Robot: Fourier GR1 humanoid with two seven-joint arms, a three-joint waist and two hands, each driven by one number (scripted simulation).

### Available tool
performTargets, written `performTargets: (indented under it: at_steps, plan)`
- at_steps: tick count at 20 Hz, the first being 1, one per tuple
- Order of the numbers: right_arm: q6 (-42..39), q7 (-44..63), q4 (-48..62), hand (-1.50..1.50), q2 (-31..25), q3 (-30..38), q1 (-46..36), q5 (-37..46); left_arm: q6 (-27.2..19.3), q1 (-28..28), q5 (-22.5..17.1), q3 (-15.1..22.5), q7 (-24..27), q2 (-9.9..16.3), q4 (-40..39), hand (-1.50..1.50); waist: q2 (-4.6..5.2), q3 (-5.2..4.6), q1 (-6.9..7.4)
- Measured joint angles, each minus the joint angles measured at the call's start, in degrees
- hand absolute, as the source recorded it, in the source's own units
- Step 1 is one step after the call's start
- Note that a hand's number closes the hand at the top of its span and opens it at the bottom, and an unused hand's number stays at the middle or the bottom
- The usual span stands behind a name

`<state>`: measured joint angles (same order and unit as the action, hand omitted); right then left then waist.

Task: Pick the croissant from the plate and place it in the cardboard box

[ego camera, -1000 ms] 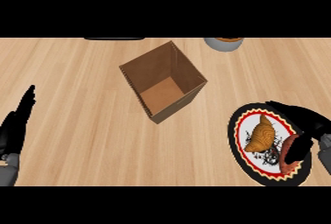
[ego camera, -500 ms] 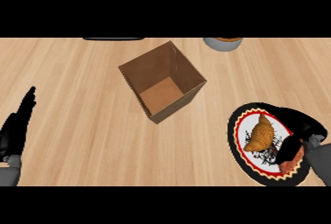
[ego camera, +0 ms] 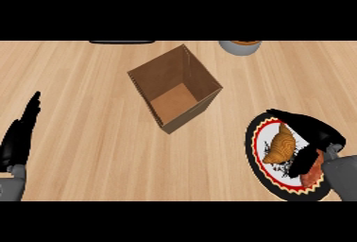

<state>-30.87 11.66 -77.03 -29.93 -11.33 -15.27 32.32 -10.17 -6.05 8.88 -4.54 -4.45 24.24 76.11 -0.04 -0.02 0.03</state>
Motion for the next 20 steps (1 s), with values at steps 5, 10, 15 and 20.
performTargets:
  at_steps: [5, 10, 15, 20]
  plan:
    - [-2.4, 3.7, -1.2, -1.50, 1.8, -0.4, 1.3, 3.1, 1.1, 0.7, 0.7, -1.0, -0.1, -0.6, 1.2, 0.00, -0.01, 0.00, 0.04]
    - [-1.6, 4.9, 2.4, -1.50, 4.6, -0.7, 1.2, 7.1, 2.1, 0.5, 1.4, -2.2, -0.2, -1.1, 1.3, 0.00, 0.03, 0.01, 0.13]
    - [5.9, 0.0, 7.1, 1.50, 5.1, -0.7, -0.1, 12.7, 2.7, -0.1, 2.1, -3.2, 1.1, -1.5, -0.4, 0.00, -0.11, -0.14, 0.23]
    - [14.6, -2.5, 11.3, 1.50, 6.6, -1.0, -1.8, 18.7, 3.0, 0.0, 2.5, -3.7, 2.5, -2.3, -1.5, 0.00, -0.24, -0.34, 0.24]
